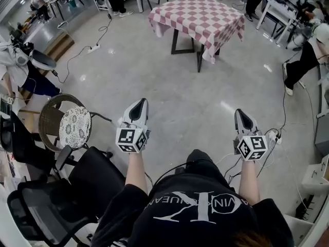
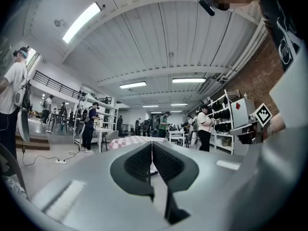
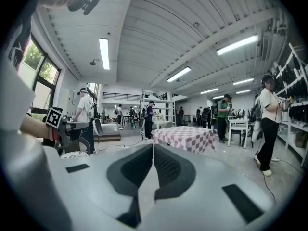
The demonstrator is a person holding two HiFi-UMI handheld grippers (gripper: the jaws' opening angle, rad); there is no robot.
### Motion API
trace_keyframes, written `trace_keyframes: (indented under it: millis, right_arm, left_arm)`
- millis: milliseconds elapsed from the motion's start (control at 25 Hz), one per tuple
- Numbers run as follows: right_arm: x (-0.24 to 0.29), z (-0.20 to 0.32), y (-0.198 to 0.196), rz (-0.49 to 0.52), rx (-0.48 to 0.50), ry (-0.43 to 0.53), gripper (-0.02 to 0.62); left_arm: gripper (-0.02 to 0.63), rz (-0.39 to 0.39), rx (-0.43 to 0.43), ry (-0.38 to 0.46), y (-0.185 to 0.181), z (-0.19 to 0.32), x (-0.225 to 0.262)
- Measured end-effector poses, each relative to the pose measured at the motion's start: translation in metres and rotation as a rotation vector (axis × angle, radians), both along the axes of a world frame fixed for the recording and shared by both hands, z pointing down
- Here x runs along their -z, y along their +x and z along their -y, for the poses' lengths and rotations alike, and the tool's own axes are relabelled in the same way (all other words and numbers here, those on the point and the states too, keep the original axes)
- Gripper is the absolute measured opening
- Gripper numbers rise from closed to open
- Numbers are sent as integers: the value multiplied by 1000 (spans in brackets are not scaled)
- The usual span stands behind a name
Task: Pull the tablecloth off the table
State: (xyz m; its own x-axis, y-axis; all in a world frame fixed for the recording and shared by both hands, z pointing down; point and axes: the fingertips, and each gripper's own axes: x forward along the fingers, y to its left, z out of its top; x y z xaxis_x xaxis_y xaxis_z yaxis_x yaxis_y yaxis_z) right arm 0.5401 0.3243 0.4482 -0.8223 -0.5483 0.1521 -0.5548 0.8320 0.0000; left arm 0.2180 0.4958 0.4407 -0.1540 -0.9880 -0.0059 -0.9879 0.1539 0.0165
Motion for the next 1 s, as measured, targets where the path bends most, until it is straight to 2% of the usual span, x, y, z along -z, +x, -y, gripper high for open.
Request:
trace_keyframes:
  millis: [200, 320, 480, 520, 600, 800, 1000]
  right_arm:
    - [-13, 33, 5, -18, -59, -38, 18]
    - [-26, 58, -16, -13, -64, -57, 18]
    - [-35, 100, -58, 15, -40, -71, 20]
    - [-34, 112, -70, 23, -27, -74, 31]
    - [-31, 137, -94, 17, 14, -67, 158]
    - [-18, 201, -140, 39, 33, -45, 206]
    - [-11, 258, -167, 43, 21, -29, 227]
  left_arm:
    - [15, -41, -25, -23, -4, 24, -16]
    - [15, -88, -36, -9, -19, 37, -19]
    - [15, -100, 15, -31, -57, 66, -28]
    - [15, -100, 27, -37, -68, 77, -28]
    - [15, -89, 50, -42, -91, 101, -24]
    - [17, -50, 73, -29, -138, 166, -2]
    - [17, -30, 48, -28, -166, 234, 9]
